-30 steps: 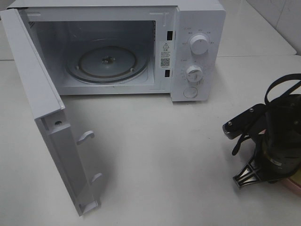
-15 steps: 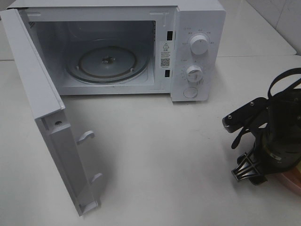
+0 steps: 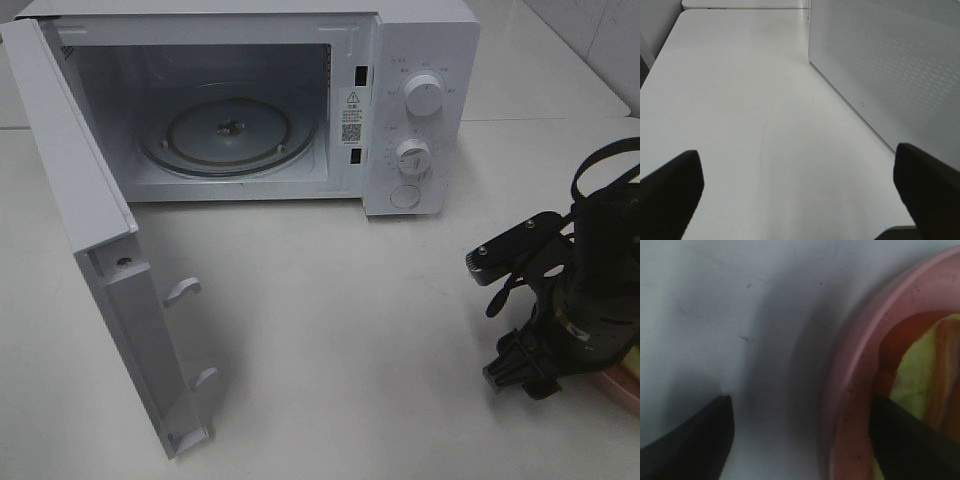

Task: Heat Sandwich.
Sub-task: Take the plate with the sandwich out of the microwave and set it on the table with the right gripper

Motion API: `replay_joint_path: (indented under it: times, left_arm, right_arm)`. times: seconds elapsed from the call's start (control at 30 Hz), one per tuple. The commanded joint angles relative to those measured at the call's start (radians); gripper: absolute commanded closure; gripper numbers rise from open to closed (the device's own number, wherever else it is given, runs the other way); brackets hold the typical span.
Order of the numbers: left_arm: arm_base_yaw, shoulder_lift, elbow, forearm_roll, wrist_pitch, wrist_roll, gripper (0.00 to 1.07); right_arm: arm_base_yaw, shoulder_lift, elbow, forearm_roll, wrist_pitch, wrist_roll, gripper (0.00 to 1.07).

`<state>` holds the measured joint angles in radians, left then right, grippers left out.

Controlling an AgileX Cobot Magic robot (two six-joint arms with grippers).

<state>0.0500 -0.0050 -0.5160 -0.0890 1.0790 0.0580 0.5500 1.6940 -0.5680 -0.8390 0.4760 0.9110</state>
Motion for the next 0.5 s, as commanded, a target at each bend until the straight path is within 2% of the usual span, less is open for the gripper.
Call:
replay_joint_path:
  times: [0.03,0.5]
  left_arm:
    - [0.003,-0.019,0.001,-0.006,-0.007,0.004,0.09]
    - [0.003,-0.019,0.001,-0.006,-0.007,0.004,0.09]
  right_arm:
    - [-0.002,-0.031,0.016,0.09,-0.032,-0.073,0.32]
    - [-0.002,-0.237,0.016,0.333,0.053,-0.345,0.32]
